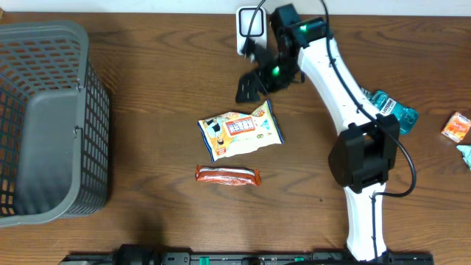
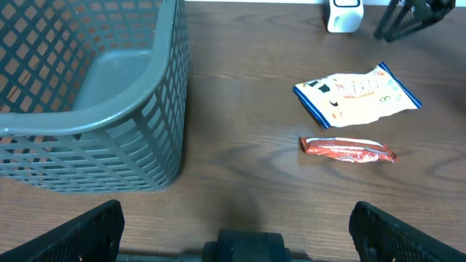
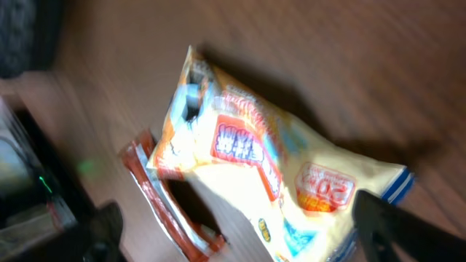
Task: Scan the item barcode
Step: 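Grasp the snack bag edge with the right gripper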
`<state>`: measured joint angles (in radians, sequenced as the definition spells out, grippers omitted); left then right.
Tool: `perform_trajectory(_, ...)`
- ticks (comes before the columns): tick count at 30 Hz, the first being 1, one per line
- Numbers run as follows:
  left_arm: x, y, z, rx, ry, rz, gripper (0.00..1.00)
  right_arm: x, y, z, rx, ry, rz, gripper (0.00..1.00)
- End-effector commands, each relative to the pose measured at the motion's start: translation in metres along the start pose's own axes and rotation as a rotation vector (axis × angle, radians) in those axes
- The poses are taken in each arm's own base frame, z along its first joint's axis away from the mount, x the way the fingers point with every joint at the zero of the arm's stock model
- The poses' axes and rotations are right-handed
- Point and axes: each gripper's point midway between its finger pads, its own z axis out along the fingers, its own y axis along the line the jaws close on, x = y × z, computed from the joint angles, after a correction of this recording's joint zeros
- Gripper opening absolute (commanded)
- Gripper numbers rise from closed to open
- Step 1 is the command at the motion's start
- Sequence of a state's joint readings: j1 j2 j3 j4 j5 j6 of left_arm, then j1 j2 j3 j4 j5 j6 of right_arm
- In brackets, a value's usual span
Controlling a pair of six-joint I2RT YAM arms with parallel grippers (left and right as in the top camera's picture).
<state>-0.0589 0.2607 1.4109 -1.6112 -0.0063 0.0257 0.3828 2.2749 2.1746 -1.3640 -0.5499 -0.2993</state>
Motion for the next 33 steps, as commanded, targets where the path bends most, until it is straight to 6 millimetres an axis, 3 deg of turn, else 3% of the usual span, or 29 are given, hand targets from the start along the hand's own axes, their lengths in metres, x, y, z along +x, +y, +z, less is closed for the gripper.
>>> perform_trajectory(1,0.018,0.002,0.0,-0.014,0.081,0.002,0.99,0.007,-0.002,0.01,0.141,0.097,-0.363,0.92)
perform_trajectory(4,0.018,0.002,0.0,-0.014,0.081,0.002,0.99,0.003,-0.002,0.02,0.175,0.111,-0.484,0.91)
perform_trajectory(7,0.018,0.002,0.0,-0.014,0.081,0.002,0.99,0.012,0.007,0.035,0.139,0.165,-0.659,0.95)
perform_trajectory(9,0.018,0.002,0.0,-0.014,0.081,0.002,0.99,0.023,-0.003,0.047,0.176,0.24,-0.73,0.94)
perform_trajectory(11,0.018,0.002,0.0,-0.014,0.081,0.002,0.99,0.028,-0.025,0.057,0.27,0.297,-0.748,0.91)
perform_trajectory(14,0.018,0.002,0.0,-0.014,0.081,0.002,0.99,0.028,-0.051,0.076,0.359,0.303,-0.782,0.99)
perform_trajectory(23,0.018,0.002,0.0,-0.014,0.081,0.002,1.0,0.059,-0.06,0.129,0.295,0.307,-0.869,0.99)
perform_trajectory(25,0.018,0.002,0.0,-0.014,0.081,0.002,0.99,0.072,-0.063,0.141,0.285,0.317,-0.867,0.77)
perform_trajectory(26,0.018,0.002,0.0,-0.014,0.081,0.002,0.99,0.079,-0.064,0.148,0.281,0.322,-0.87,0.57)
perform_trajectory(27,0.018,0.002,0.0,-0.014,0.081,0.002,0.99,0.082,-0.065,0.151,0.279,0.325,-0.873,0.14)
perform_trajectory(28,0.018,0.002,0.0,-0.014,0.081,0.002,0.99,0.084,-0.065,0.153,0.279,0.326,-0.874,0.01)
perform_trajectory(33,0.018,0.002,0.0,-0.014,0.081,0.002,0.99,0.071,-0.061,0.146,0.308,0.279,-0.76,0.01)
